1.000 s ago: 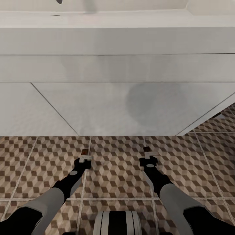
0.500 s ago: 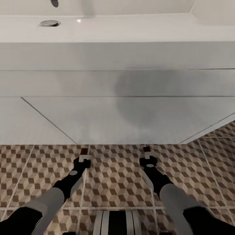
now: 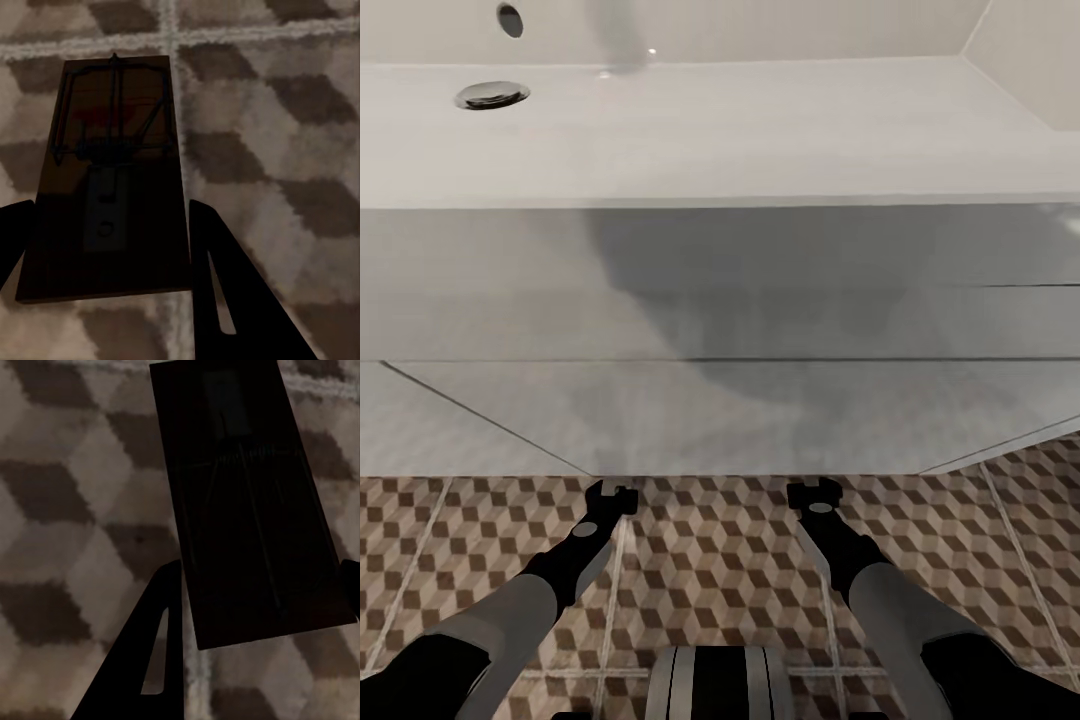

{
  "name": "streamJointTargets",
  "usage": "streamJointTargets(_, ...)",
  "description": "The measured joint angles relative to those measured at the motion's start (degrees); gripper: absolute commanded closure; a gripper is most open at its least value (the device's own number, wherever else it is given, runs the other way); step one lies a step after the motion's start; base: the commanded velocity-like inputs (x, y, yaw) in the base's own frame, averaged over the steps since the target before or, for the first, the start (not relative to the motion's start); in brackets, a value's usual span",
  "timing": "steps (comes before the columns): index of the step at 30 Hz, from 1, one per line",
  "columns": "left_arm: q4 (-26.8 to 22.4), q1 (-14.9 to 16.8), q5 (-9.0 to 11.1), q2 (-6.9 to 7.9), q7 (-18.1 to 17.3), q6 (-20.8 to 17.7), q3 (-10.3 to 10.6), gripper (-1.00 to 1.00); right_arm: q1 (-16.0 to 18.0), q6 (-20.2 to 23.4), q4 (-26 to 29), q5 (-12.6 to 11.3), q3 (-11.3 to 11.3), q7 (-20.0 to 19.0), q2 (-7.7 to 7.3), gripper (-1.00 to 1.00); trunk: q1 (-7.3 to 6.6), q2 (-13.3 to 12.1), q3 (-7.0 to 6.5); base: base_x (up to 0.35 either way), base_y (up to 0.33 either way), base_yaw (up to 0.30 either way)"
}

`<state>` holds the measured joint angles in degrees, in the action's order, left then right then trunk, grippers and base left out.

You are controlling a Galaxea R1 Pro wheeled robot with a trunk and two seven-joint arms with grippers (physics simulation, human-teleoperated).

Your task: Take the four mousetraps from the cabinet in the bathroom and place them on the bathroom floor. Make sure all four end up on the same floor surface, and ensure that at least two of them are either under or directly next to the same bathroom sink.

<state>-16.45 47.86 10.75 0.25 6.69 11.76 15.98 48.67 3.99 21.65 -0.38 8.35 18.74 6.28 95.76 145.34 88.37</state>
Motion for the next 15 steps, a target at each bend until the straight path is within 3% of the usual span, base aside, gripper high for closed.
streamJointTargets(9,0.02,-0.01,0.00,0.01,0.00,0.01,-0.05,1.00,0.00,-0.08,0.00,0.00,0.05,-0.01,0.00,1.00,0.00,0.00,0.00,0.005,0.000,0.000)
streamJointTargets(15,0.06,0.00,0.00,0.01,0.01,-0.05,-0.07,1.00,0.00,-0.34,0.01,-0.01,0.05,-0.01,0.00,1.00,-0.02,0.00,0.00,0.140,0.000,0.000)
